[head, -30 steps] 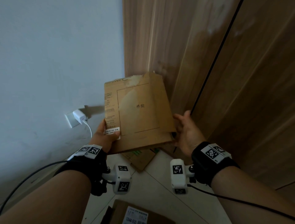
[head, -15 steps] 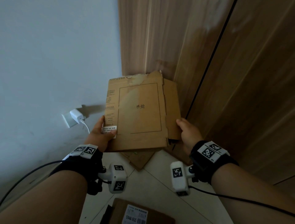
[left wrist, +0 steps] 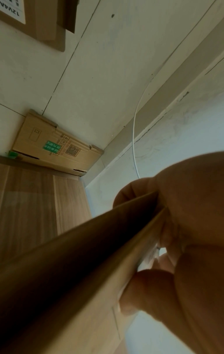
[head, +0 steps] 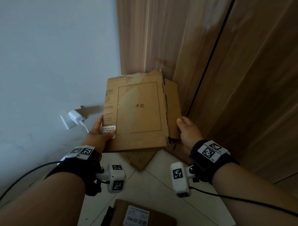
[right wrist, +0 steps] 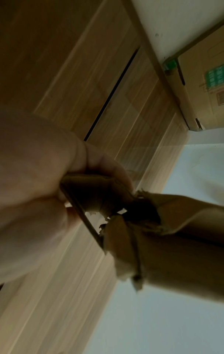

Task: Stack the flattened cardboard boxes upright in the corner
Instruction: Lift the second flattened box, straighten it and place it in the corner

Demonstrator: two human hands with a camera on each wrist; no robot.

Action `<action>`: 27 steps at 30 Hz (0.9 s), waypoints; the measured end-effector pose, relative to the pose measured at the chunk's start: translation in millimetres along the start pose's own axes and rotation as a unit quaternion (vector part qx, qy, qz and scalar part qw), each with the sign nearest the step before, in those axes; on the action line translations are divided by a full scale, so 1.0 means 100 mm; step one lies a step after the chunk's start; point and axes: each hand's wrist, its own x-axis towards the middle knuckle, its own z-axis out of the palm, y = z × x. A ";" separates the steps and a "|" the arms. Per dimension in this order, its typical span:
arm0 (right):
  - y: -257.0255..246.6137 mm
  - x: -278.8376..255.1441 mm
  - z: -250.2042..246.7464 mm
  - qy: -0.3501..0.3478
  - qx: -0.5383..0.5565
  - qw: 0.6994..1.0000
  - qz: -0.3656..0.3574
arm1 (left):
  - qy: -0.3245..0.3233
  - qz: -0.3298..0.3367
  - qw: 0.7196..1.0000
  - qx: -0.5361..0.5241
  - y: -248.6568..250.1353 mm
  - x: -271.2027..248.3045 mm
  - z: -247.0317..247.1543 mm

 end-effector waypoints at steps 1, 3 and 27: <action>-0.01 0.00 0.00 -0.004 0.004 1.000 -0.002 | 0.001 -0.002 1.000 -0.007 0.00 0.00 0.00; -0.03 -0.01 0.01 -0.007 0.007 1.000 0.000 | 0.008 -0.005 1.000 -0.012 0.01 0.00 0.00; 0.02 -0.05 0.16 -0.059 -0.071 0.995 -0.033 | -0.011 -0.094 0.969 0.230 0.08 -0.20 0.31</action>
